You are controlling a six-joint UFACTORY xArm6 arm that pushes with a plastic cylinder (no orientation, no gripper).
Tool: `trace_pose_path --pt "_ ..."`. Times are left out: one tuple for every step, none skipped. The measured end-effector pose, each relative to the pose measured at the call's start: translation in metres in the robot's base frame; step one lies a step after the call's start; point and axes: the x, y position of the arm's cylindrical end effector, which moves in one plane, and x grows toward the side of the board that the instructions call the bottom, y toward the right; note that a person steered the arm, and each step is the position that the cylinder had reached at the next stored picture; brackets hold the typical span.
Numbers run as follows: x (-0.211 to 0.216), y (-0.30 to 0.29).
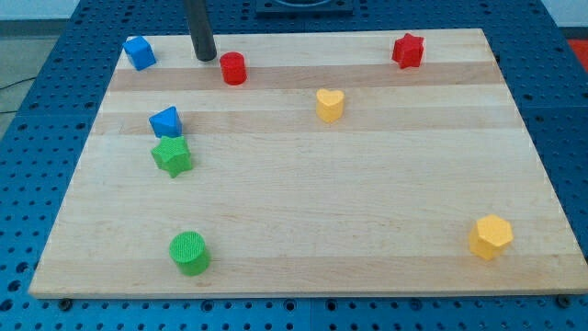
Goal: Move the blue triangle towards the top center of the board
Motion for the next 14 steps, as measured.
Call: trace_pose_path --pt "0.004 0.005" --pt "0.03 0.022" --pt "0.039 0.034" --pt "0.039 0.046" --pt "0.055 0.025" --pt "0.05 0.091" --pt "0.025 0.17" --pt "0.043 0.185" --pt "0.071 0.167" --pt "0.062 0.233" --pt "0.031 0.271" --pt "0.069 0.258" --pt "0.096 0.143" --pt "0.12 0.11"
